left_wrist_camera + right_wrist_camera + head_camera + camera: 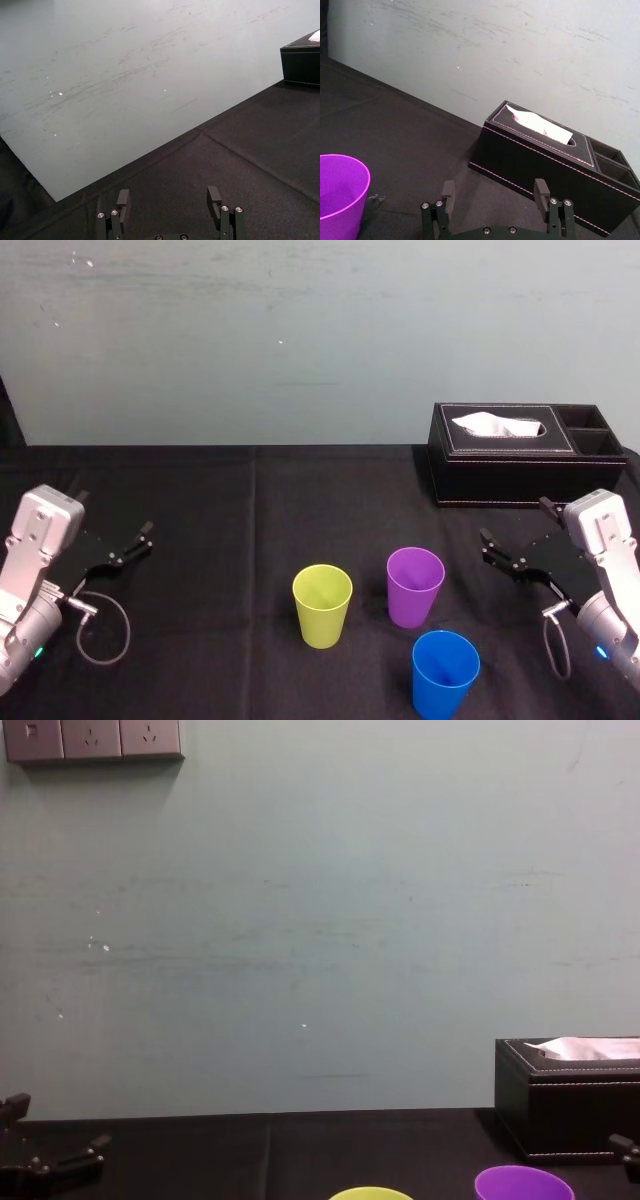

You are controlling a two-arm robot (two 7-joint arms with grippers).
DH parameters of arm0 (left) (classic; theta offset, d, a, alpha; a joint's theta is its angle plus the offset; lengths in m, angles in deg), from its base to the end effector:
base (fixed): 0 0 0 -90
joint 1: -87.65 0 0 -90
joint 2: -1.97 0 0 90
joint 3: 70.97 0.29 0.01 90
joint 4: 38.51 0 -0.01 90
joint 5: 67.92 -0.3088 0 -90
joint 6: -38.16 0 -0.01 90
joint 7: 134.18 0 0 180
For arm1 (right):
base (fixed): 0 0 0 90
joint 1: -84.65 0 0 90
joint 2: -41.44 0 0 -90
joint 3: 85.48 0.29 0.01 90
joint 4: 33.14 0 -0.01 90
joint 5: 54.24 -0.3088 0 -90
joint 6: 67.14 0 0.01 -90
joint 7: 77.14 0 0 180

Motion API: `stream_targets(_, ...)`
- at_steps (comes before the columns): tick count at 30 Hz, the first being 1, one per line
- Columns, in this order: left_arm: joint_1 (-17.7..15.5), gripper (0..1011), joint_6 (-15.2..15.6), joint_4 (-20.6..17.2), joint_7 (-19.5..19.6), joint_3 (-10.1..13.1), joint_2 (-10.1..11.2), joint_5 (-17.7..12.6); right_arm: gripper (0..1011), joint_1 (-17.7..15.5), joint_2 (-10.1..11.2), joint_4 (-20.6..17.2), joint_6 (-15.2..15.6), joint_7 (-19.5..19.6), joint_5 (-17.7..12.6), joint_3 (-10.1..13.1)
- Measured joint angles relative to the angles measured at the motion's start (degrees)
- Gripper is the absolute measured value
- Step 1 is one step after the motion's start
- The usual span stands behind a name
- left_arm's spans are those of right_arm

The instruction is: Stack the three plastic cups sequentially using one hand.

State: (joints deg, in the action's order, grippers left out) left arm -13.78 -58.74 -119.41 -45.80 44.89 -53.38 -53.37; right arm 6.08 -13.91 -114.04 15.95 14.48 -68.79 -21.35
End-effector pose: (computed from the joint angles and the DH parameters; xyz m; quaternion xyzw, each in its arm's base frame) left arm 0.3581 0.0827 -0.3023 0.1416 -0.1324 0.5800 0.7913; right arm 0.3581 -0.0827 -0.3023 -0.1415 -0.1325 -0.5799 0.7913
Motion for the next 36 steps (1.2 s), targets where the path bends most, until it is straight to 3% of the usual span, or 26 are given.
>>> stream_targets(36,0.00,1000,0.00,0.00,0.00,0.00,0.00,0.00,1003,0.00,0.00,0.00,0.00,0.00,0.00,0.00)
